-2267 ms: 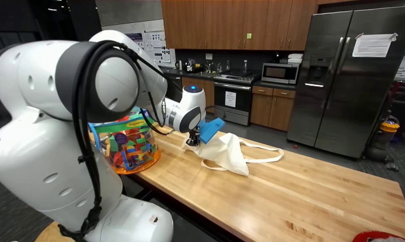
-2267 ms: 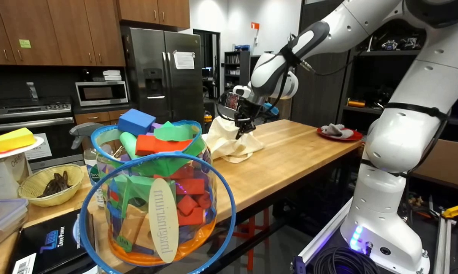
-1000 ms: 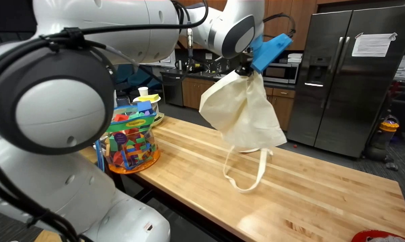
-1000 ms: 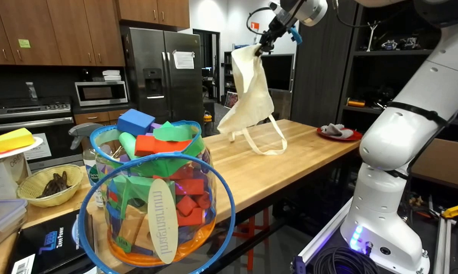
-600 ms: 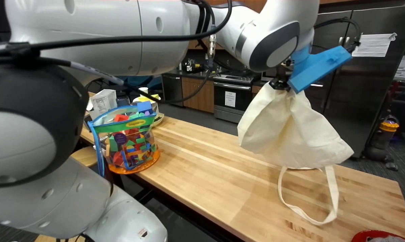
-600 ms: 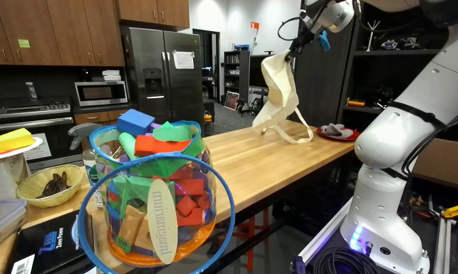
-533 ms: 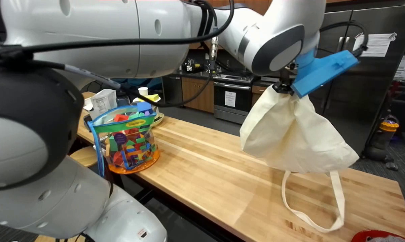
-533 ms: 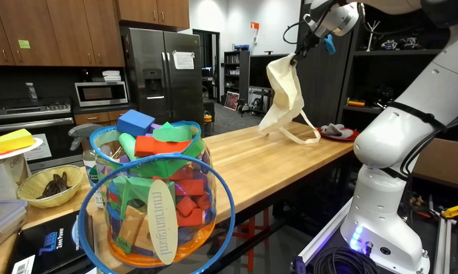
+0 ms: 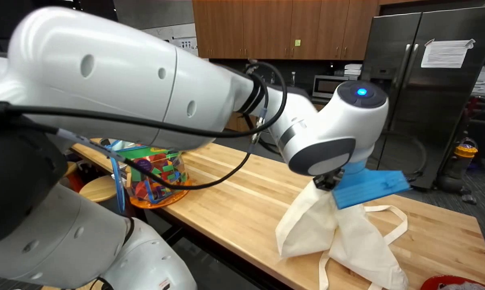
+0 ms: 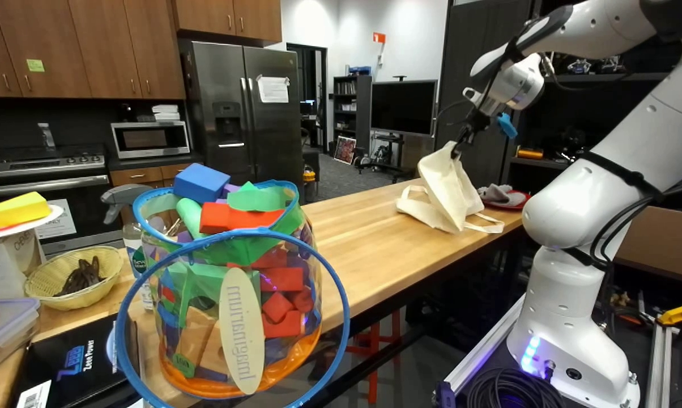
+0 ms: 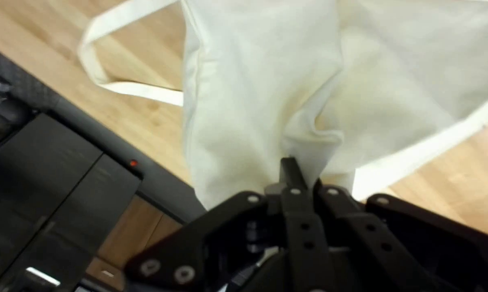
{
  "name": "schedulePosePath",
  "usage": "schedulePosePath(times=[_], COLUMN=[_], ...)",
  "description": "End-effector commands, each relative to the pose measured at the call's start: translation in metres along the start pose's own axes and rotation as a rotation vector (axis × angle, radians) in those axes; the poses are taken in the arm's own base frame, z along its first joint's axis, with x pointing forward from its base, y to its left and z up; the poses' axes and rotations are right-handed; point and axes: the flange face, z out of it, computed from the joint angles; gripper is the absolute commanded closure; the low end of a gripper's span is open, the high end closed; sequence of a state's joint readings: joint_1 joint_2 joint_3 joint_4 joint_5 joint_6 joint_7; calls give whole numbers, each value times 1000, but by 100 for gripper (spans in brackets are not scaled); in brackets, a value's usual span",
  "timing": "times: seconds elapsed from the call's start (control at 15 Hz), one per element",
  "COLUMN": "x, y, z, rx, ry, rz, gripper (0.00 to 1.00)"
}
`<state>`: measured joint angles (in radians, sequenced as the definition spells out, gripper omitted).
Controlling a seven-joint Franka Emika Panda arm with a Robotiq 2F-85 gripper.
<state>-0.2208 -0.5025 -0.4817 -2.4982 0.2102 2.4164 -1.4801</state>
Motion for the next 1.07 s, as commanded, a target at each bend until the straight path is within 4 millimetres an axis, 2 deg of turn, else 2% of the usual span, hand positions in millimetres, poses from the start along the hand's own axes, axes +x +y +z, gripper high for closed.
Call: schedulePosePath(times=[0.0,0.13,0.27,0.33,0.4,0.67,0.87,1.0], x=[16,38,67,89,102,164,214,249], y=[-73,-116,-156,-163,-183,-250,-300,-318], z=[62,97,124,133,141,162,166,162], rx=[113,189,257,287,310,388,427,427], ry=[-6,-16,-22,-21,-25,-43,-26,1], rz=[-70,-132,-216,-256,-298,-481,-626,-699], gripper=[99,99,99,99,99,99,99,99])
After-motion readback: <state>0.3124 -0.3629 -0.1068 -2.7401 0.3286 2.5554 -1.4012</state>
